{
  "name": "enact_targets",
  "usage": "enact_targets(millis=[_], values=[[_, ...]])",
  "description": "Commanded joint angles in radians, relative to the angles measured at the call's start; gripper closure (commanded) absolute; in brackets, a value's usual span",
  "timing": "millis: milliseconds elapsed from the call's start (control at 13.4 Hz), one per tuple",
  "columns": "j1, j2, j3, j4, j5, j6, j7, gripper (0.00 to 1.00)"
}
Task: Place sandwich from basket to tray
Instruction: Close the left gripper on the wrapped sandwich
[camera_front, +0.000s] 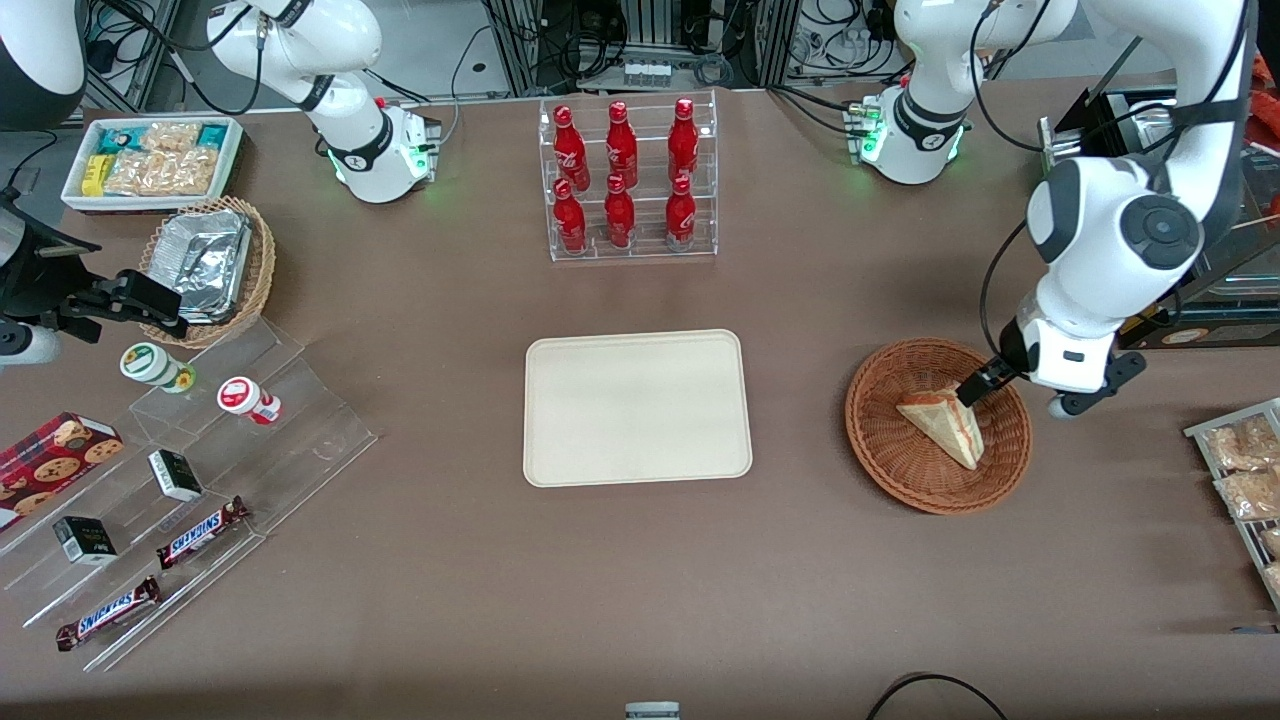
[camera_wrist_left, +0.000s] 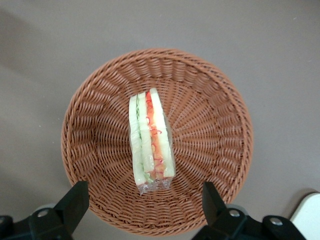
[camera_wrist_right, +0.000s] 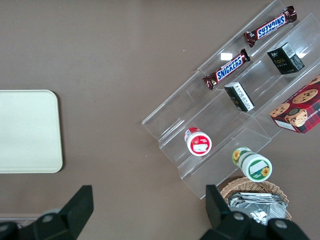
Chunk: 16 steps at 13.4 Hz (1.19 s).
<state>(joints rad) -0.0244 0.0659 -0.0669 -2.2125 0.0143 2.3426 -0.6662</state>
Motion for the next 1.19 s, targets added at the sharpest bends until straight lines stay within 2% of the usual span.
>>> enact_targets(millis=[0,818,893,967,1041,1116], values=[[-0.006,0.043,-0.002,-0.009,0.004,0.059,-0.084,0.0],[-0.005,0.167,-0.011,-0.029,0.004,0.179,-0.104,0.0],[-0.005,0.176,-0.011,-0.027,0.004,0.179,-0.104,0.04],[0.0,0.183,-0.011,-0.026,0.003,0.179,-0.105,0.13],[0.003,0.19,-0.011,-0.023,0.001,0.179,-0.127,0.28],[0.003,0.192,-0.011,-0.019,0.001,0.179,-0.148,0.39]])
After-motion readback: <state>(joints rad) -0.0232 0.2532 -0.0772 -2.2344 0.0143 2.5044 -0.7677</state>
